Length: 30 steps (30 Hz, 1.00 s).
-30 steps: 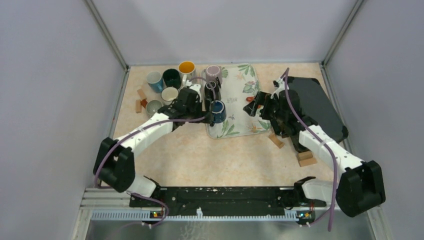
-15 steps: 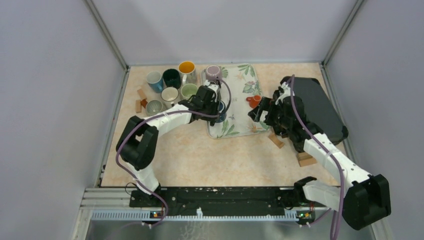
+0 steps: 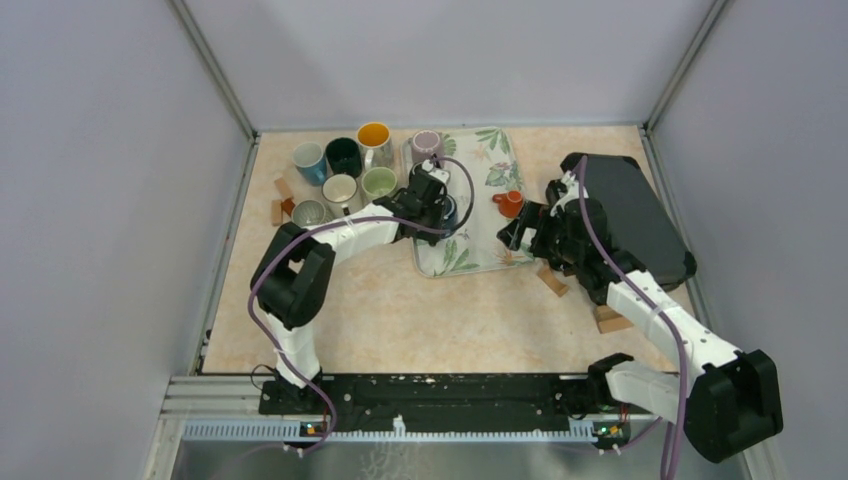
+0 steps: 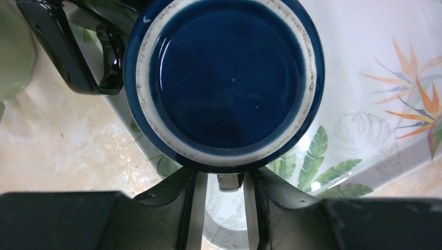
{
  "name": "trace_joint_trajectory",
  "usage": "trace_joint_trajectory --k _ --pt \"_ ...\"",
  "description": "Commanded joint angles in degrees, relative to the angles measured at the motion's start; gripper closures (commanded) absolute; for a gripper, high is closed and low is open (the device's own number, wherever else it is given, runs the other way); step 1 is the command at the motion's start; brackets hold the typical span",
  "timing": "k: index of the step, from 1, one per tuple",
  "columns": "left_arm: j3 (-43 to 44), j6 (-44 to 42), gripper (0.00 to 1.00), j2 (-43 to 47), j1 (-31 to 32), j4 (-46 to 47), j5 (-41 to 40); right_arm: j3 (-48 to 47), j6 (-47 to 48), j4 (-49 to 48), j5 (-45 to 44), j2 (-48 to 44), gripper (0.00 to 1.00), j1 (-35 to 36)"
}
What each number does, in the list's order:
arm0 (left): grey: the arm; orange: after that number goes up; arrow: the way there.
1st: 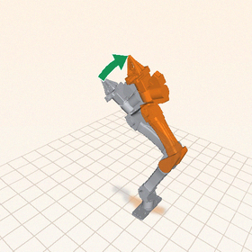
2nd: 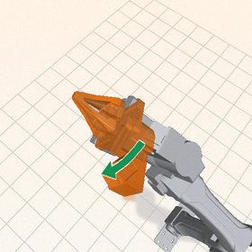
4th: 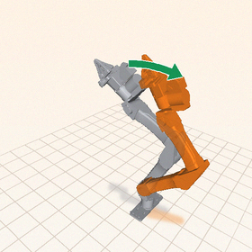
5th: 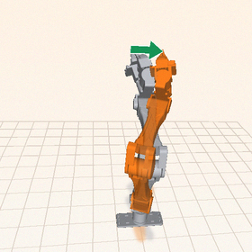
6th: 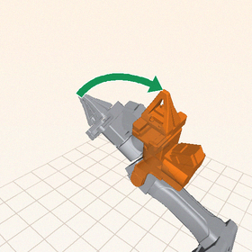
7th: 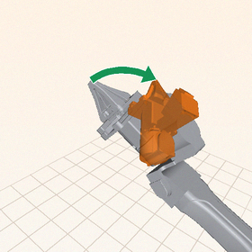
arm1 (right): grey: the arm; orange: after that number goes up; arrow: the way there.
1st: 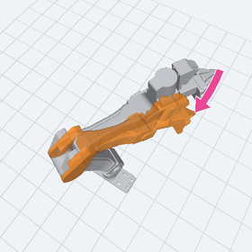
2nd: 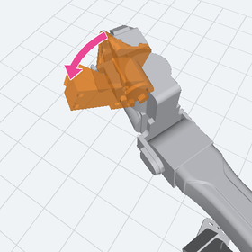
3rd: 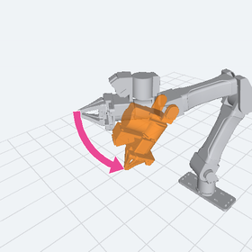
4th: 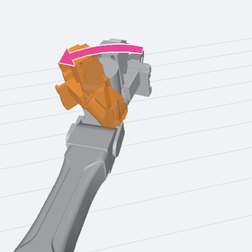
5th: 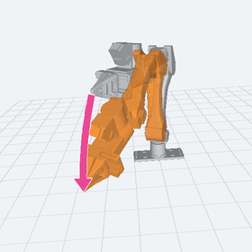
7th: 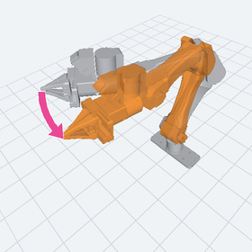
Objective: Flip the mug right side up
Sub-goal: Turn over the cup on the tray.
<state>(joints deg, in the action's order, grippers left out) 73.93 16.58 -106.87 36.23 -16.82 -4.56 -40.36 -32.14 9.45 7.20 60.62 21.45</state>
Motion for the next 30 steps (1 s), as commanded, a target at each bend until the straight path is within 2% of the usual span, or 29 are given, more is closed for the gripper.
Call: trace_joint_trajectory --k 1,3,7,12,20,30 --pt "2.9 -0.6 0.66 -1.3 0.2 1.2 -2.3 0.5 -0.3 -1.8 0.2 -1.2 0.01 -0.5" --pt "2.8 -0.6 0.68 -1.3 0.2 1.9 -2.8 0.9 -0.2 -2.3 0.8 -1.0 0.01 -0.4" --pt "2.8 -1.1 0.8 -1.4 0.2 3.5 -3.0 1.7 -0.8 -3.5 1.9 -0.5 0.01 -0.4" --pt "2.6 -0.3 1.0 -0.6 0.2 5.3 -1.7 3.6 -2.6 -7.1 4.0 0.0 0.01 -0.5" --pt "-2.2 3.9 1.0 5.8 0.2 12.2 4.2 6.5 -5.4 -13.6 8.5 1.4 0.01 -0.5" --pt "-6.5 12.0 1.0 12.8 0.1 22.7 18.5 11.2 -12.8 -28.2 14.5 2.7 0.01 -0.5"
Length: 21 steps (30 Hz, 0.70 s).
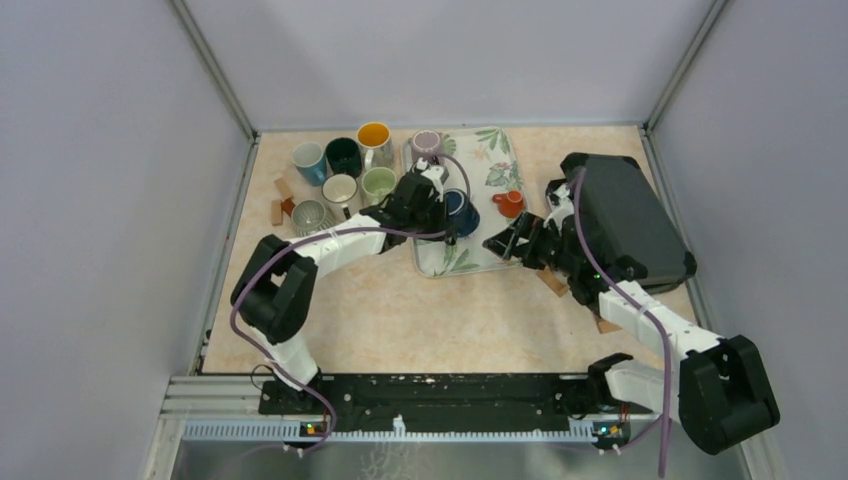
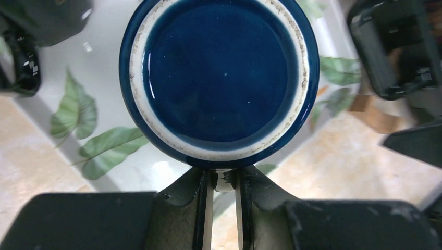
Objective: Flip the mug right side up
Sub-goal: Turn over the cup on the tray.
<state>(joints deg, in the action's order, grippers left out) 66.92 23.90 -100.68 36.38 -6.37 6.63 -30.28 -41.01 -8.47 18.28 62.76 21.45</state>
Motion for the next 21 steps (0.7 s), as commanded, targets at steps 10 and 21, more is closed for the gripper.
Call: trace_joint_trajectory --k 10,21 --pt "0.1 11.8 1.0 12.8 -0.1 21.7 16.9 3.1 -11.7 -24.7 7.1 0.2 0.03 -1.3" --pt "0.2 20.9 1.0 15.2 -1.3 31.6 25.8 5.3 -22.7 -46.2 13.8 2.1 0.13 -3.3"
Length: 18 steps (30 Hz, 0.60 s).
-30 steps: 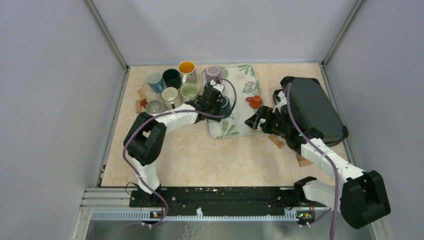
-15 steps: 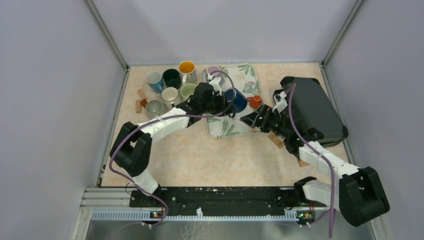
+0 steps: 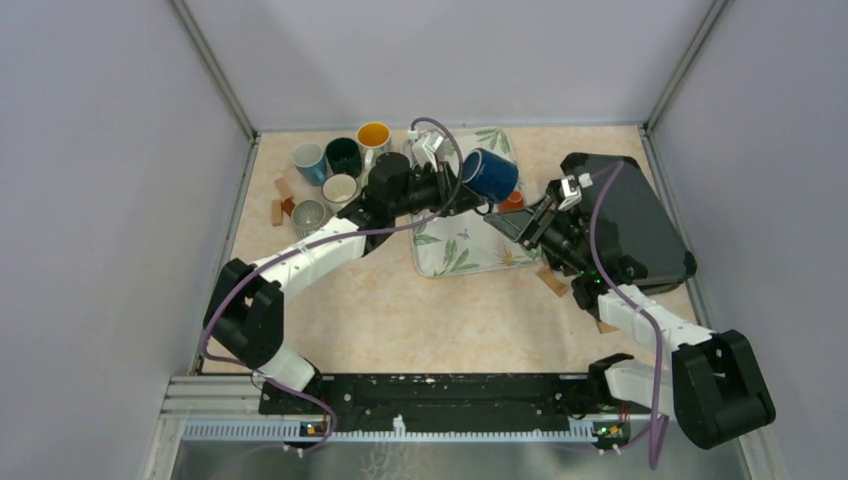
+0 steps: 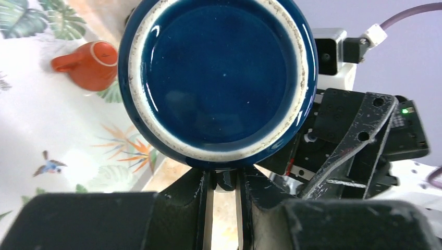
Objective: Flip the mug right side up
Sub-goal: Turn over the cup on the tray.
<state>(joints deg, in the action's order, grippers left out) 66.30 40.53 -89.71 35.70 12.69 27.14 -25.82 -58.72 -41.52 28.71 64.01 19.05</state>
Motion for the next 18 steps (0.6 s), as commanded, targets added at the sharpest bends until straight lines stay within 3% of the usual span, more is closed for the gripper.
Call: trace_joint_trajectory --k 1,18 --pt "0.6 5.1 1.0 4.3 -0.8 13.6 5.9 0.8 -5.8 -14.7 3.7 1.1 0.14 -0.9" --pt "-1.9 15.7 1.0 2.9 -0.9 27.3 11.8 0.3 -15.5 -28.0 4.8 5.2 0.4 -1.0"
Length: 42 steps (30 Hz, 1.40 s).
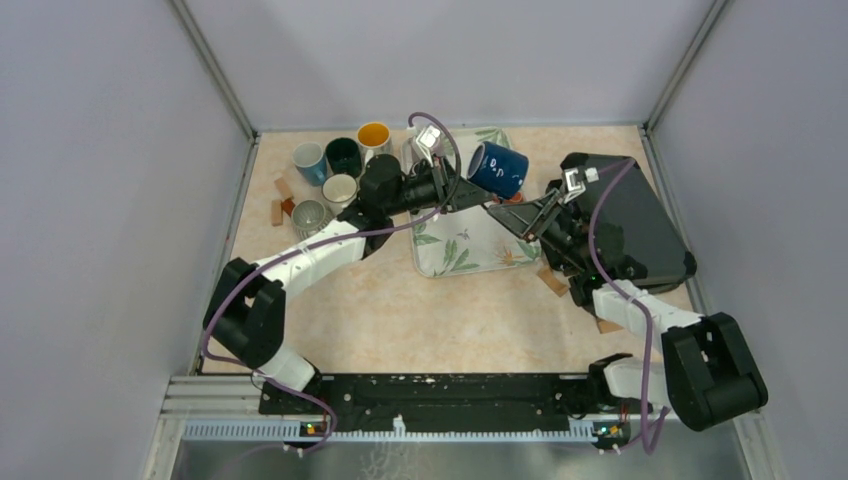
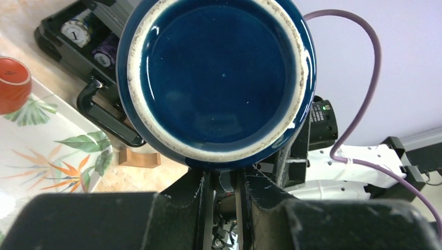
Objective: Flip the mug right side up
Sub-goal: Turn over the cup on the tray.
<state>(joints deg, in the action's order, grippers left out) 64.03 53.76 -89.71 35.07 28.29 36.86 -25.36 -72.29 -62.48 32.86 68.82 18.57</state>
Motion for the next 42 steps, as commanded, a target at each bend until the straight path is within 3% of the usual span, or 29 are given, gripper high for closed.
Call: trace_joint_trajectory --k 1,20,42 --pt "0.3 2.7 1.0 2.7 -0.2 12.0 2.2 -0.2 -2.2 -7.2 0.6 0.4 0.41 -0.5" --pt "-1.1 6.4 1.0 0.8 -0.2 16.3 3.9 -2.7 -1.9 -6.5 0.1 0.8 0.66 -0.2" --pt "-1.8 8.4 1.0 -1.0 -0.1 18.7 5.1 -6.2 2.1 -2.8 1.5 2.5 0.66 2.3"
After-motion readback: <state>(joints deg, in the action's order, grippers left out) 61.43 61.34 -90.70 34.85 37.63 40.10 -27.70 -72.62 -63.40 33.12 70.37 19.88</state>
